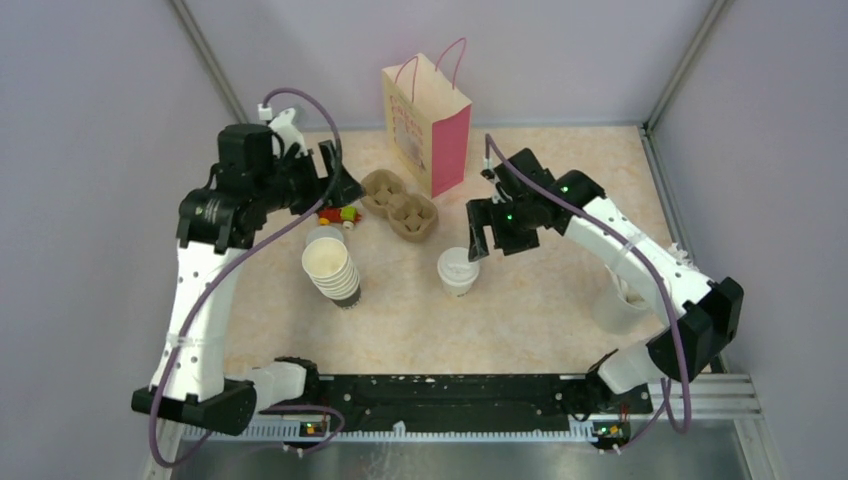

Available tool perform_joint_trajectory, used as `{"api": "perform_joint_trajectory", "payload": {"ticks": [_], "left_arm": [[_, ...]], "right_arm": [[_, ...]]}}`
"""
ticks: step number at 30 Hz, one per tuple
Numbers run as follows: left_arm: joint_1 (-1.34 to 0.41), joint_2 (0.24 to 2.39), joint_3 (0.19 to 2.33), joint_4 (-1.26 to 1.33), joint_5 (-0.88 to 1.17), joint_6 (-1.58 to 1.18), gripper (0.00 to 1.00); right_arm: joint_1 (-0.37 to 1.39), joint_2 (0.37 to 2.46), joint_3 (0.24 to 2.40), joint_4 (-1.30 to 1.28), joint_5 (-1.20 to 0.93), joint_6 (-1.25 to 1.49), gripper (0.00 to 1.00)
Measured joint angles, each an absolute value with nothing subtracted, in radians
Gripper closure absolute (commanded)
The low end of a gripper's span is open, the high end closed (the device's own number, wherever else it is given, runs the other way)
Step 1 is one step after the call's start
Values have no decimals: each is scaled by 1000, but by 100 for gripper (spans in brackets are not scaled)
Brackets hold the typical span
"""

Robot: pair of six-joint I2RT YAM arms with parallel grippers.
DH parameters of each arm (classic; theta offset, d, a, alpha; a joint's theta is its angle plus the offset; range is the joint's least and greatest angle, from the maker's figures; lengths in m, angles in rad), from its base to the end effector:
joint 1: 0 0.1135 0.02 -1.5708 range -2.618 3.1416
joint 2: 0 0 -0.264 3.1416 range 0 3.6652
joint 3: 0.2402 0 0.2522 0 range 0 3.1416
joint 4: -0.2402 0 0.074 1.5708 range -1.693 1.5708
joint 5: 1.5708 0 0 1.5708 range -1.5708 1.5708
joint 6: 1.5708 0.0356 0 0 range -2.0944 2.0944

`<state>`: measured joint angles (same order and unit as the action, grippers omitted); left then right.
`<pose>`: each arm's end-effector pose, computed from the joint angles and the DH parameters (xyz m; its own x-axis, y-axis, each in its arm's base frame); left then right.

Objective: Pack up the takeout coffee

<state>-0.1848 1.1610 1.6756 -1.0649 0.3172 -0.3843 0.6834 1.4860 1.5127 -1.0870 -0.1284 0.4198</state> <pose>0.1851 -0.0459 0.4720 -0.6400 -0.2427 -0.7290 0.2114 0.8565 -0.4708 0.2253 0.1894 0.3477 -0.8928 -0.2057 -0.4007 -0.3404 0.8907 0.3012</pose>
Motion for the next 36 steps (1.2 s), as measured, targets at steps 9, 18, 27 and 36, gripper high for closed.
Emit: {"api": "perform_joint_trajectory", "payload": {"ticks": [9,18,27,36], "left_arm": [[-445,1338,1666,-983,314,-452,19],[-505,1338,1404,-745,363,-506,32],[-505,1399,1236,-566,460,-551,35],[-504,1493,1222,-504,476,-548,50]], "right_arm": [[538,1331,1306,-955,-237,394,18],[501,1272,1190,-764,-349,471,22],[456,1288,1087,-612,-437,528,27],[453,1422,1124,-590,-414,439,21]]}}
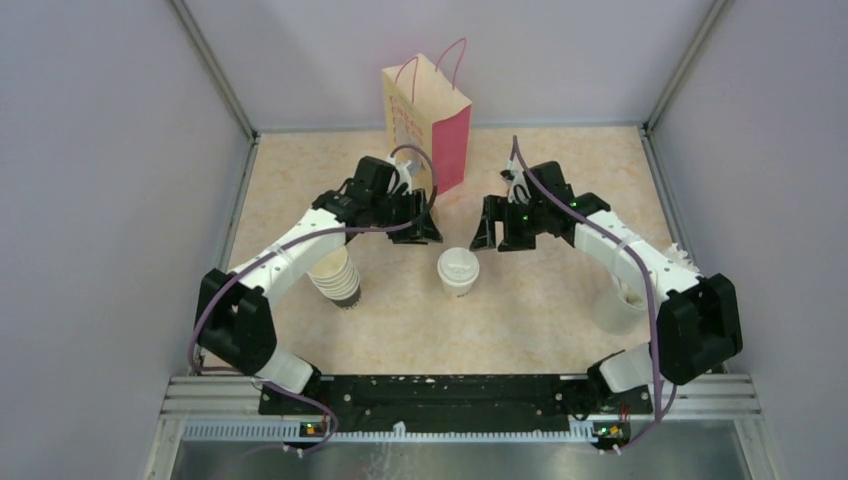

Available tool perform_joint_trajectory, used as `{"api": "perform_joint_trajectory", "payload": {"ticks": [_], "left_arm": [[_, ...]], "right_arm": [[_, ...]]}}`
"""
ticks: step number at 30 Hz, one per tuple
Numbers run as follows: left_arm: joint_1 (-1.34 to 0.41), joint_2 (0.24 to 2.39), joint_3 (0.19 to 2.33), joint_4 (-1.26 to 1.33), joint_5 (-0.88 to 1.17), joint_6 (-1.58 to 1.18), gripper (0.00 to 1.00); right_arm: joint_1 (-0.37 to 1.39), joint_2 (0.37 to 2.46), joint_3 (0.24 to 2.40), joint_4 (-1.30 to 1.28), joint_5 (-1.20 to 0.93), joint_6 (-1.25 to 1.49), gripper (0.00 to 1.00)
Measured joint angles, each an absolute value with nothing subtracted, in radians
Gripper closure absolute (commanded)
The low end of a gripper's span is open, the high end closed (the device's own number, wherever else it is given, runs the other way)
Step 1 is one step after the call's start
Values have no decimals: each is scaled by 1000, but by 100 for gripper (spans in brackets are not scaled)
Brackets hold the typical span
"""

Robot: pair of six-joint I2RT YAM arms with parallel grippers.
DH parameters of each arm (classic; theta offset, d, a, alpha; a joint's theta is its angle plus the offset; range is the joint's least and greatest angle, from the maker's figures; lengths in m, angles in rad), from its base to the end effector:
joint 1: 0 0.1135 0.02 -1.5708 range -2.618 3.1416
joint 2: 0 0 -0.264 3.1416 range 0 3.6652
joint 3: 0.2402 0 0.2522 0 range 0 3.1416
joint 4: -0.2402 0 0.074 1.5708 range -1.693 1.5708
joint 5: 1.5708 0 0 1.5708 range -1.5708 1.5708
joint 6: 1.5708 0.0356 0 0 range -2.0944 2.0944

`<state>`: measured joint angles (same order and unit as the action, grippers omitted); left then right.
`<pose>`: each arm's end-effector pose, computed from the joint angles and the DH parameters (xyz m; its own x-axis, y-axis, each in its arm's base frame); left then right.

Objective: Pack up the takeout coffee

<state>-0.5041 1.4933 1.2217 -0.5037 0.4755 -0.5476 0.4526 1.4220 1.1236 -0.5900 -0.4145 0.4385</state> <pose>0.2785 -0.1723 0.2948 -0.8959 -0.0344 -0.4430 0.2920 0.7058 -0.6454 0.2634 0.1440 0.2772 -0.8988 -0.0049 -0.4383 -0.2729 0.7888 0.5507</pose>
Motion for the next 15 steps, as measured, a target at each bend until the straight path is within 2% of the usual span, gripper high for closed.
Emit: {"api": "perform_joint_trajectory", "payload": {"ticks": [8,15], "left_arm": [[-504,1562,1182,-492,501,-549,50],[-504,1562,1111,-443,524,-554,56]], "right_arm": [[431,1477,1126,-535,-478,384,24],[431,1533,1126,-513,-551,361,25]]}}
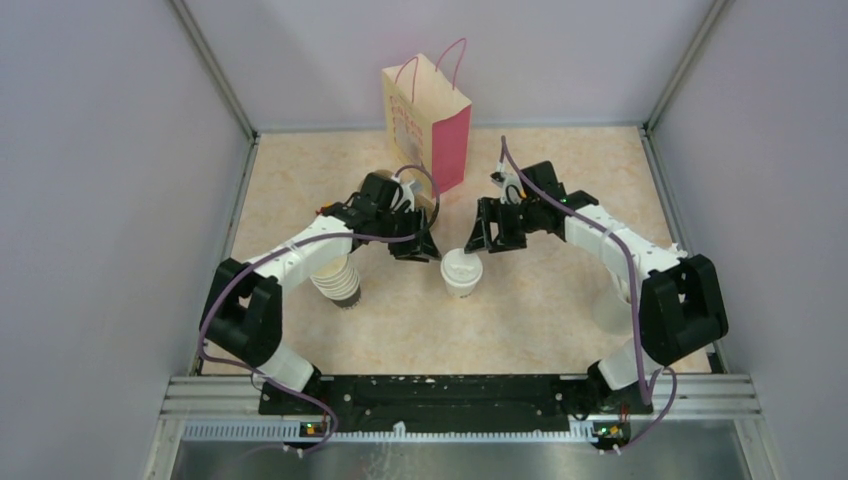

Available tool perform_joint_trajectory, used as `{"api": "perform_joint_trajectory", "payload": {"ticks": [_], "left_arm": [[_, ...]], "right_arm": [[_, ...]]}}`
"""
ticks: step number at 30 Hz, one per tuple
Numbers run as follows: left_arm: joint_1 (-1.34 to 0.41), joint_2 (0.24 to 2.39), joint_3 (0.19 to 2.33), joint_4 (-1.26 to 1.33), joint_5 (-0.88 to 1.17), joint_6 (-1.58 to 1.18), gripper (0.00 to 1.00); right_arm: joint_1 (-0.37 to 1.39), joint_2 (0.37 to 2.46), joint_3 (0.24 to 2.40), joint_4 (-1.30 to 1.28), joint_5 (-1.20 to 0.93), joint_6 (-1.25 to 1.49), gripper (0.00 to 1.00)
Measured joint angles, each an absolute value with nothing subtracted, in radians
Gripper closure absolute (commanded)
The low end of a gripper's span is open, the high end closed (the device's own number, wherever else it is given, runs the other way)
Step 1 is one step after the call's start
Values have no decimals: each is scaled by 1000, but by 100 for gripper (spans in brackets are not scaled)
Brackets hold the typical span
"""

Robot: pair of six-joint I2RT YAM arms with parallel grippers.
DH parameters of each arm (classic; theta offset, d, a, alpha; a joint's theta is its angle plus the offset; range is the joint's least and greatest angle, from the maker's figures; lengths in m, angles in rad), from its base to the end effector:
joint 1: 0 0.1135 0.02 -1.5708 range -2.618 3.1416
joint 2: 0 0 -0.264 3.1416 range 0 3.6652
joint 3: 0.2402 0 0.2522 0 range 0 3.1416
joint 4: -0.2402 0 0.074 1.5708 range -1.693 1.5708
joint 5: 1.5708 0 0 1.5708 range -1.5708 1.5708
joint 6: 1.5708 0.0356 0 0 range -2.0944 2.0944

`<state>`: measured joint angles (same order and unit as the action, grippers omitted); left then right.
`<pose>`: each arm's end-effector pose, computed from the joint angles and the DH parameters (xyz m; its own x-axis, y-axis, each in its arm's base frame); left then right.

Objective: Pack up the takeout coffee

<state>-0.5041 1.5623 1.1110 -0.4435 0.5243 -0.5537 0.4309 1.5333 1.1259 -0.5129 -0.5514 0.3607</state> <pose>0.2803 -0.1750 0.2429 -0.9451 0.0015 -0.3268 0.2298 0.7142 -0.6612 0.2847 0.1514 0.2523 -0.9038 -0.0846 -0.4195 -0.3474 0.7175 0.6038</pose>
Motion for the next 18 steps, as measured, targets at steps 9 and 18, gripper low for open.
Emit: {"api": "perform_joint_trajectory", "payload": {"ticks": [9,18], "left_arm": [[-504,1563,1069,-378,544,-560,56],[-504,1562,1032,-328,574,-582,54]], "right_arm": [[430,1534,1122,-513,-552,340,27],[430,1534,1035,-490,-558,343,28]]}}
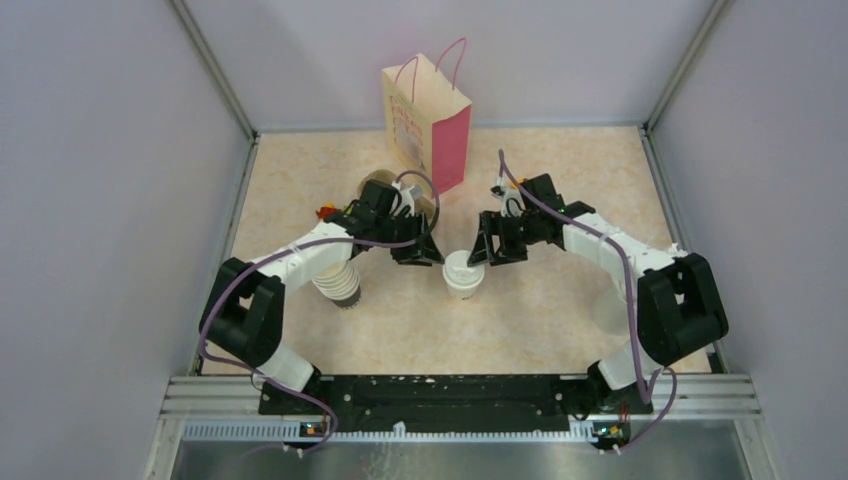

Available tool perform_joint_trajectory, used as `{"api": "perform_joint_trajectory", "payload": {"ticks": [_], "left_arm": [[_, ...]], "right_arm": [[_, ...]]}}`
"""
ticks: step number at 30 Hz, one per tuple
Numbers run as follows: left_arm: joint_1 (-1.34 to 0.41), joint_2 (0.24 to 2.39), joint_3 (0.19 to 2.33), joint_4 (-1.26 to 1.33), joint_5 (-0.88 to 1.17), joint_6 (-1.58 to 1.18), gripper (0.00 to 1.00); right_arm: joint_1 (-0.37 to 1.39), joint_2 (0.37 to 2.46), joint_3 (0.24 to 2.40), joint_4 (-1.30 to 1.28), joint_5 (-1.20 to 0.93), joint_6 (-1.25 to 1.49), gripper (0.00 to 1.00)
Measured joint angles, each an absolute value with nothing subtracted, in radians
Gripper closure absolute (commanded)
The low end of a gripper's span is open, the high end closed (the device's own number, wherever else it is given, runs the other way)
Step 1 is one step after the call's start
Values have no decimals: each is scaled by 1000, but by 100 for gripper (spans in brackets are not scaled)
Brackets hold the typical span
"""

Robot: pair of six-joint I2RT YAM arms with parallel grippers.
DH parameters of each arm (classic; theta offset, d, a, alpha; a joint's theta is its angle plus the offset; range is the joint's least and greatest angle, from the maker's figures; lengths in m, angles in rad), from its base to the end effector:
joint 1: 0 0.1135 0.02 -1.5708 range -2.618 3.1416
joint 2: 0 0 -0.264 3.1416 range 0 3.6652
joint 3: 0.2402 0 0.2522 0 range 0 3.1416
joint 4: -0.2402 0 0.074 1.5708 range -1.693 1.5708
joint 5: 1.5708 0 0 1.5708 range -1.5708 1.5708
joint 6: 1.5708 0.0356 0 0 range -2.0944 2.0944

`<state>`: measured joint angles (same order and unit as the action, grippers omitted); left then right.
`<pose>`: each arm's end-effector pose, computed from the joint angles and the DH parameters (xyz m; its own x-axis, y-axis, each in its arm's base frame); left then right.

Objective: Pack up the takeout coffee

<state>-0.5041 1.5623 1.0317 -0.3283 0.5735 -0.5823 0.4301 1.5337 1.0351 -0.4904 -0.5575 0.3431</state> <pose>0.2772 -0.1750 0.2266 -0.9475 -0.0049 -0.3197 0.2335 0.6724 -0.7024 0.2751 0.1469 0.2258 -0.9231 -0.1094 -0.3688 -0.3266 0.7294 0.6011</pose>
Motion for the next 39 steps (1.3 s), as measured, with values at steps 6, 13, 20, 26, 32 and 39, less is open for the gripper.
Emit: {"api": "perform_joint_trajectory", "payload": {"ticks": [6,13,20,26,32,39], "left_arm": [[-501,1554,1004,-290,592,-608,54],[-507,1553,991,-279,611,-627,56],[-514,1545,970,-257,616,-634,58],[-519,1545,945,-258,613,-634,59],[-520,1545,952,-282,609,-630,52],[-520,1511,1037,-311,614,-644,58]], "right_arm": [[429,1533,1014,-452,-587,355,28],[429,1533,1014,-457,-599,360,22],[429,1531,1007,-449,-602,360,28],[429,1526,982,-418,-624,369,32],[429,1504,948,-381,-630,371,34],[429,1497,934,-366,-634,371,35]]}}
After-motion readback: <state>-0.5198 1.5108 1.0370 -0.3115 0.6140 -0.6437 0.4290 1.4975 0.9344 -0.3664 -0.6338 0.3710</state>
